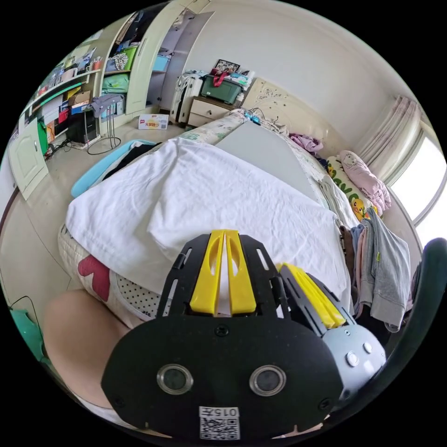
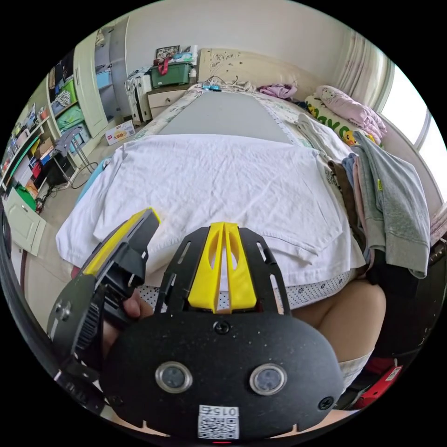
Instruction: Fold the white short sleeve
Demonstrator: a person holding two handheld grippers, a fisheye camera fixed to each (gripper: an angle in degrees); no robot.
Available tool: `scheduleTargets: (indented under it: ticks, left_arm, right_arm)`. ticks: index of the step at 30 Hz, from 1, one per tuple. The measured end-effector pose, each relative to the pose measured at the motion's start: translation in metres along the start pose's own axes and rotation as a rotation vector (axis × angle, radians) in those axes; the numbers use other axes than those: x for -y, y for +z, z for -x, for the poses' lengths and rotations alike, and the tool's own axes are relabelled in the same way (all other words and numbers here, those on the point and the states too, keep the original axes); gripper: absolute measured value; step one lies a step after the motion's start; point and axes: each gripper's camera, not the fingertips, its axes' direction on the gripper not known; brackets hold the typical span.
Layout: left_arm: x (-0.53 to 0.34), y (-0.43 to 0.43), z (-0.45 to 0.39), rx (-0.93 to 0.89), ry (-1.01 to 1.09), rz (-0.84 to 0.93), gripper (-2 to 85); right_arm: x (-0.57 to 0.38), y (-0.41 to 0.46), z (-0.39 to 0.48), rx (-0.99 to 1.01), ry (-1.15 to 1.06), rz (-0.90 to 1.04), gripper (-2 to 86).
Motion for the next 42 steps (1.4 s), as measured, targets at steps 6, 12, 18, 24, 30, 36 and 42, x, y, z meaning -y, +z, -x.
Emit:
scheduleTargets:
  ticks: [6, 12, 18, 24, 30, 36, 42]
  left_arm:
    - [0.000, -0.001, -0.010, -0.042, -0.002, -0.034, -0.7]
    - [-0.004, -0.003, -0.002, -0.139, -0.032, -0.080, -0.7]
    - [-0.010, 0.000, 0.015, -0.280, -0.081, -0.120, -0.8]
    - [-0.013, 0.000, 0.015, -0.276, -0.073, -0.137, -0.8]
    - [-0.018, -0.002, 0.011, -0.233, -0.018, -0.154, -0.8]
    - [-0.023, -0.002, 0.014, -0.230, -0.001, -0.172, -0.8]
    - [-0.027, -0.001, 0.027, -0.283, -0.027, -0.174, -0.8]
  right_arm:
    - [-0.002, 0.013, 0.002, -0.063, -0.006, -0.095, -0.8]
    - [0.000, 0.025, 0.016, -0.222, -0.078, -0.131, -1.0]
    - [0.004, 0.032, 0.017, -0.292, -0.082, -0.146, -0.9]
    - [0.003, 0.030, -0.003, -0.242, -0.012, -0.185, -0.7]
    - [-0.014, 0.026, -0.048, 0.026, 0.229, -0.322, 5.3]
    - [-0.017, 0.021, -0.056, 0.035, 0.182, -0.336, 8.5]
    - [-0.018, 0.014, -0.062, 0.008, 0.163, -0.330, 8.7]
